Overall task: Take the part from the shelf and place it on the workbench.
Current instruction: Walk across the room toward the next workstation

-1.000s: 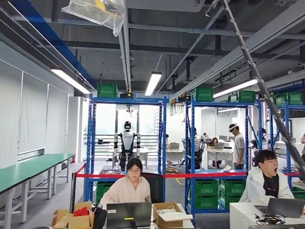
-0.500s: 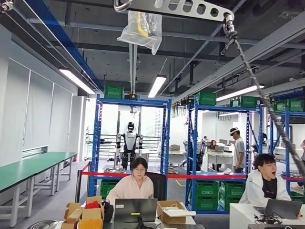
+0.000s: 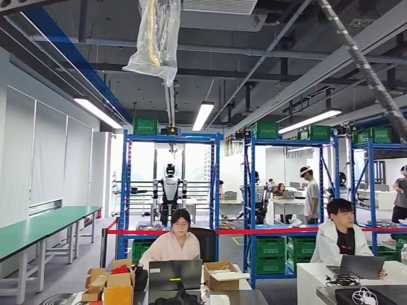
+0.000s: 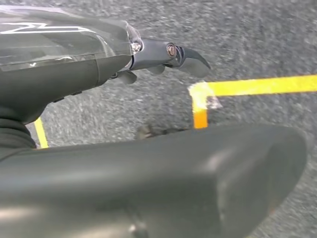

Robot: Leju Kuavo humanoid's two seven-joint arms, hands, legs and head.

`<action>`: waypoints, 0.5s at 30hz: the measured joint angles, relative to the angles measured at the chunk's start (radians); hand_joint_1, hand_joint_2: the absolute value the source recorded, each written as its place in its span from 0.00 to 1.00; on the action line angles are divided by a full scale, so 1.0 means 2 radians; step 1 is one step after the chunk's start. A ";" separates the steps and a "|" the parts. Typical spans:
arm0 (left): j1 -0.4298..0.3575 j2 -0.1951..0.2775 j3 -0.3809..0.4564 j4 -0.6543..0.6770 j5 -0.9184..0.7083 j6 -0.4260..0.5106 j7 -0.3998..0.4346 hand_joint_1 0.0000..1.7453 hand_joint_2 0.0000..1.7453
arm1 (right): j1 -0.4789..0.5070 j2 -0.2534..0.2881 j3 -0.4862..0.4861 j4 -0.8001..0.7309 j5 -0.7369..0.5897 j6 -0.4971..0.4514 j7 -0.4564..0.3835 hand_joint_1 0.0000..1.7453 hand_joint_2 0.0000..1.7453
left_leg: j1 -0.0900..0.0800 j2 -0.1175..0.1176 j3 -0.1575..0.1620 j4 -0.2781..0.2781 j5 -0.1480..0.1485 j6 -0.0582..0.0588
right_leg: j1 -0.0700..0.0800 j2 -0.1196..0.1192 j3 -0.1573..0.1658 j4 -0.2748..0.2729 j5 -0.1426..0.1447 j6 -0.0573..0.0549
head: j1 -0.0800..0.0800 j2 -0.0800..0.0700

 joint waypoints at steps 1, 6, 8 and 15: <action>0.000 0.000 0.000 0.000 0.000 0.000 0.000 0.00 0.00 | 0.000 0.000 -0.002 0.000 -0.001 0.002 0.002 0.00 0.00 | 0.000 0.000 0.010 0.000 0.013 0.000 | 0.000 0.000 -0.011 0.006 0.003 0.001 | 0.000 0.000; -0.002 0.000 0.000 0.000 0.000 0.000 0.001 0.00 0.00 | 0.001 -0.001 -0.009 0.002 -0.002 0.006 0.008 0.00 0.00 | 0.001 -0.001 0.102 -0.130 0.031 0.002 | 0.002 0.000 -0.050 0.036 0.010 0.010 | 0.000 0.000; -0.002 0.000 0.001 0.000 0.000 0.000 0.003 0.00 0.00 | 0.002 -0.003 -0.010 0.002 -0.002 0.007 0.011 0.00 0.00 | 0.000 -0.001 0.104 -0.143 0.027 0.005 | 0.002 0.001 -0.057 0.041 0.013 0.015 | 0.000 0.000; -0.001 0.000 0.005 0.000 0.005 0.002 0.014 0.00 0.00 | 0.004 -0.004 -0.016 0.003 0.001 0.009 0.017 0.00 0.00 | -0.001 0.001 0.096 -0.147 0.034 0.017 | -0.006 0.005 -0.106 0.178 -0.056 0.030 | 0.000 0.000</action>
